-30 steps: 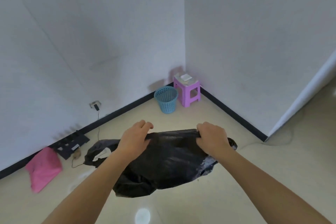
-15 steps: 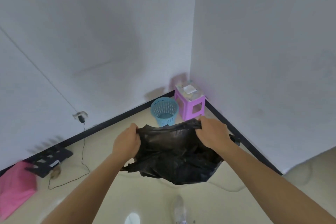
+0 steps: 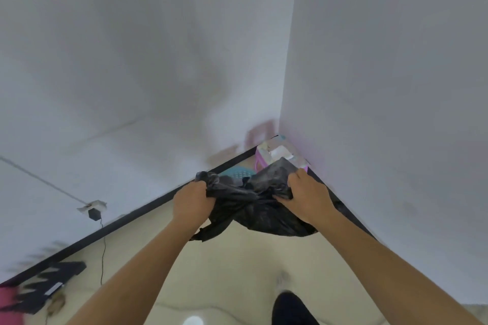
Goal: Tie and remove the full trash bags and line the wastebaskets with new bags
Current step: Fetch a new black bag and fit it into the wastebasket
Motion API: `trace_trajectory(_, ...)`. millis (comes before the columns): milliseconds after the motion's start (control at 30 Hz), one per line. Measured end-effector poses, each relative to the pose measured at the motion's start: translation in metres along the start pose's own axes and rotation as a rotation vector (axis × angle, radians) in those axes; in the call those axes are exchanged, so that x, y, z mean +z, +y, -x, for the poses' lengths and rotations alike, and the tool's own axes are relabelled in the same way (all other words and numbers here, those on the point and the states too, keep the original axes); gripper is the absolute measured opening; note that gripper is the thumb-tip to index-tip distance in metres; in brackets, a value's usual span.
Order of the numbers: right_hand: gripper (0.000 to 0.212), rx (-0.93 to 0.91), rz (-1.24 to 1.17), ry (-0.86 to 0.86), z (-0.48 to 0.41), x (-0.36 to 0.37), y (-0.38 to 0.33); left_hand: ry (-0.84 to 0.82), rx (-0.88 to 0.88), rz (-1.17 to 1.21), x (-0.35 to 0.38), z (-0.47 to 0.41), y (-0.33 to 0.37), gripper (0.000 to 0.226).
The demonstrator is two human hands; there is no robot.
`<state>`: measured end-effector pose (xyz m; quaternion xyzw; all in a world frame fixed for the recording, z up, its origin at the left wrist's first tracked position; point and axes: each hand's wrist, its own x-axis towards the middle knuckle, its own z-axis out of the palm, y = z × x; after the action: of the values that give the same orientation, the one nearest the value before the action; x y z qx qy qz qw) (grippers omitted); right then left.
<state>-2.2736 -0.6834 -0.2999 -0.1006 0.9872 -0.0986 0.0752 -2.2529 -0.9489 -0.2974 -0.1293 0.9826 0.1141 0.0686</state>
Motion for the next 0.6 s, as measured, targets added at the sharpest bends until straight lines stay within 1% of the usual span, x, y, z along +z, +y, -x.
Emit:
trace_trajectory(67,0.048,0.066,-0.042,0.005,-0.045,0.014,0.005,0.000,-0.089,0.016,0.014,-0.041,0.003,0.026)
trace_trajectory(200,0.040,0.177,-0.124,-0.126,-0.137,0.048,0.027,-0.088,-0.207,0.039,0.046,-0.127,0.002,0.016)
trace_trajectory(267,0.039,0.216,-0.156,-0.207,-0.172,0.066,0.038,-0.127,-0.204,-0.011,0.062,-0.165,0.000,0.018)
trace_trajectory(333,0.041,0.217,-0.148,-0.256,-0.202,0.085,0.043,-0.140,-0.179,-0.020,0.080,-0.200,-0.002,0.019)
trace_trajectory(400,0.052,0.204,-0.160,-0.269,-0.229,0.105,0.041,-0.158,-0.170,0.032,0.102,-0.230,-0.004,0.025)
trace_trajectory(433,0.059,0.197,-0.206,-0.289,-0.241,0.116,0.038,-0.176,-0.171,0.047,0.113,-0.241,-0.006,0.027)
trace_trajectory(500,0.071,0.199,-0.323,-0.381,-0.262,0.142,0.029,-0.230,-0.178,0.054,0.140,-0.263,-0.015,0.031)
trace_trajectory(533,0.073,0.211,-0.361,-0.434,-0.271,0.158,0.024,-0.262,-0.190,0.073,0.156,-0.273,-0.020,0.033)
trace_trajectory(567,0.069,0.234,-0.375,-0.463,-0.277,0.175,0.018,-0.293,-0.199,0.103,0.172,-0.285,-0.026,0.033)
trace_trajectory(600,0.060,0.275,-0.372,-0.465,-0.283,0.193,0.014,-0.322,-0.206,0.143,0.190,-0.294,-0.031,0.033)
